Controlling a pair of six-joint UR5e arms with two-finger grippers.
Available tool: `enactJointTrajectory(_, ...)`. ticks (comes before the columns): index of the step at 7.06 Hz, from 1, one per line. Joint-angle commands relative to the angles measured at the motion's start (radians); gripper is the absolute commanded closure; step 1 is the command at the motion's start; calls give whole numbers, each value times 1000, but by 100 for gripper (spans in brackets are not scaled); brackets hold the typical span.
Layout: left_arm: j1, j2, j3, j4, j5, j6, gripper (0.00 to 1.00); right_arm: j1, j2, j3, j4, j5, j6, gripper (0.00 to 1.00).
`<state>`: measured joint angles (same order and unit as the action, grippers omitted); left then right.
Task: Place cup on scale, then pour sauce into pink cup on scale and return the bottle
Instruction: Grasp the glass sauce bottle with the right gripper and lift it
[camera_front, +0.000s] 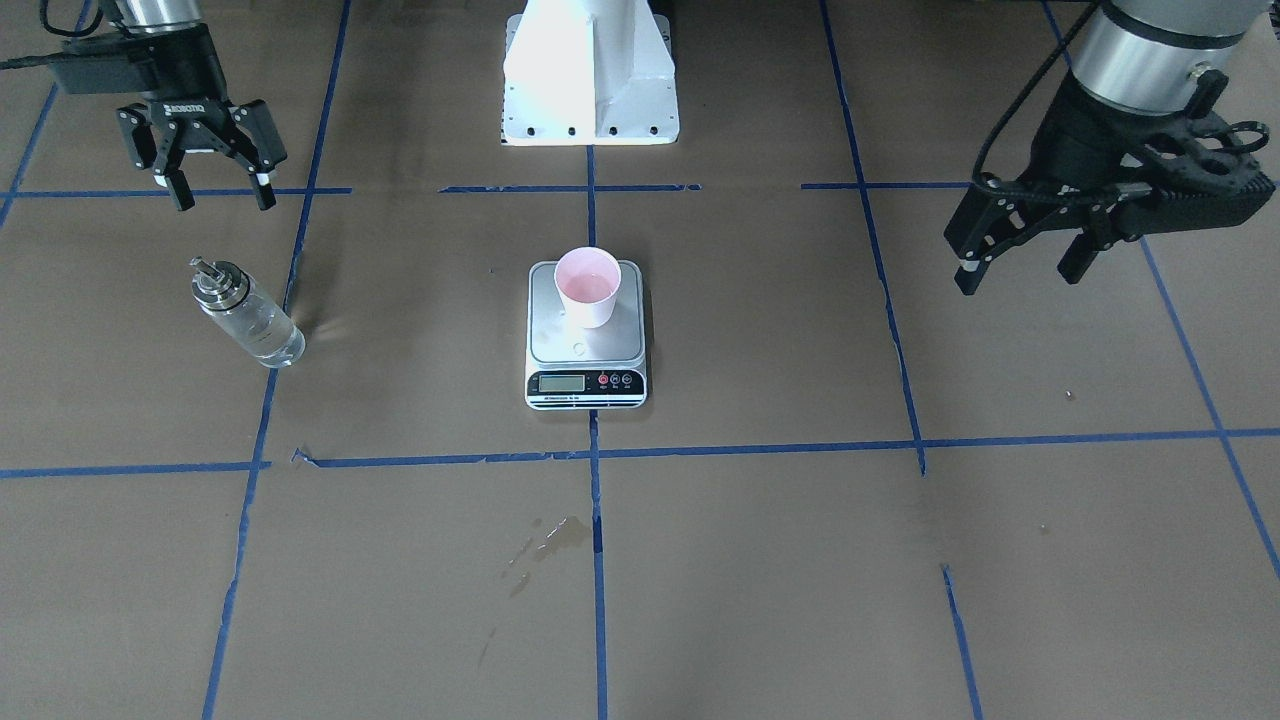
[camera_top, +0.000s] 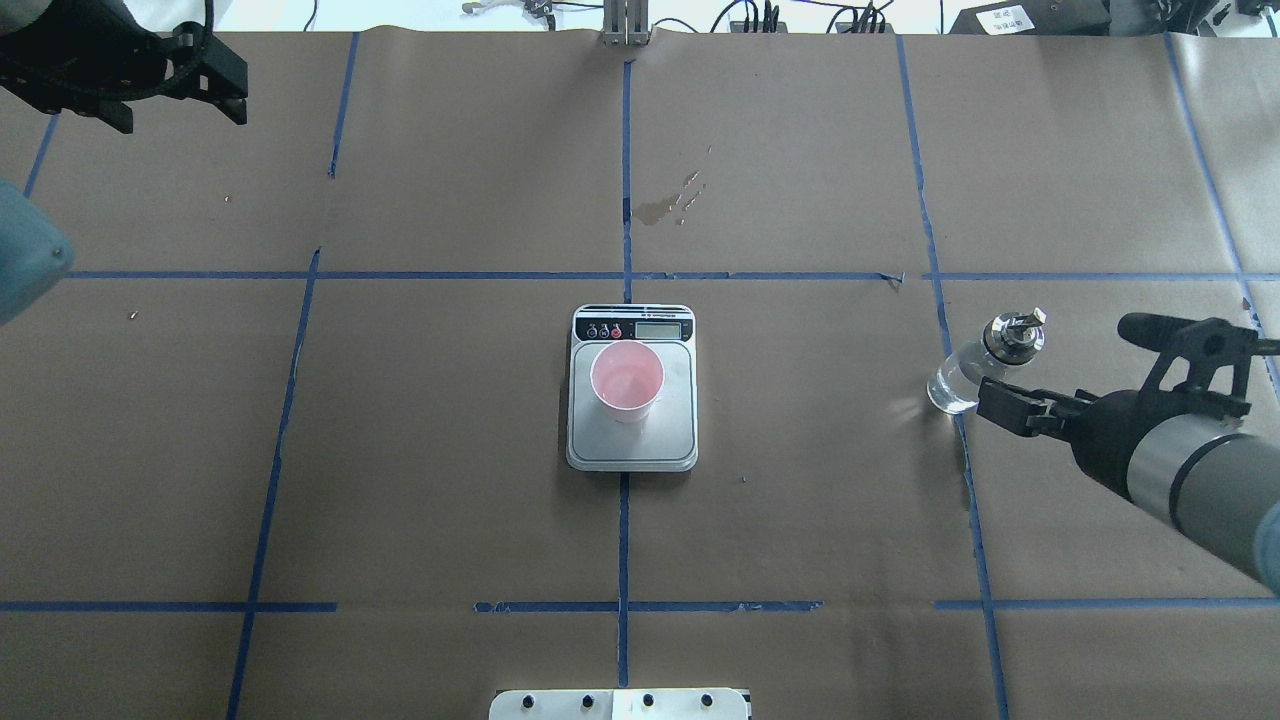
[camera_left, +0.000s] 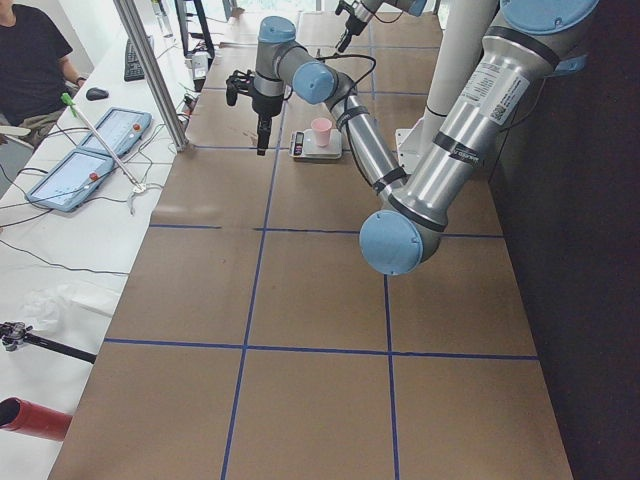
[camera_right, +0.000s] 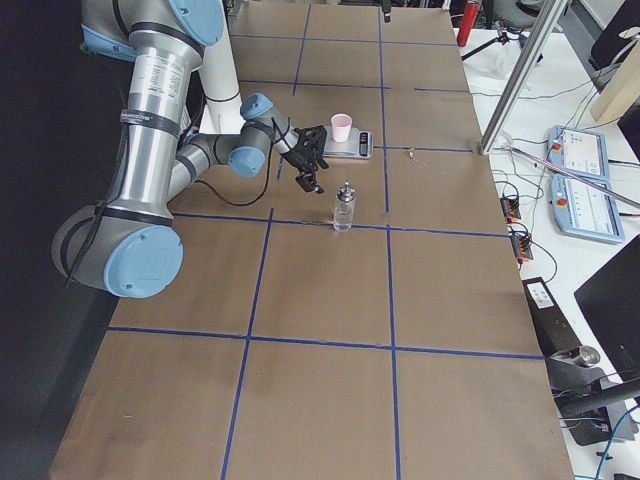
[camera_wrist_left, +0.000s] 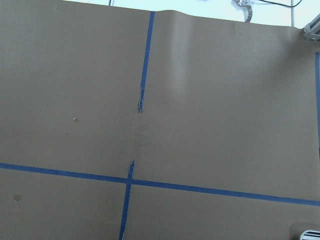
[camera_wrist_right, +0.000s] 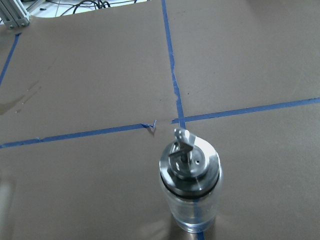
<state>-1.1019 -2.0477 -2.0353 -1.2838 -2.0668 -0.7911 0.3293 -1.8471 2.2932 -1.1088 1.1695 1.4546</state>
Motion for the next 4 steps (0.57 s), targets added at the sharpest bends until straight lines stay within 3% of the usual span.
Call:
enactJointTrajectory(1,-93,127,-11,-9,4,280,0,-75,2,-159,119,-195,21,0)
enactJointTrajectory(2,-142,185,6,-49,4,440,0,-76,29,-234,194,-227,14,0)
enactJointTrajectory(4,-199,317,56,-217,-4,633,0,-82,72,-316,199,-284,-22,0)
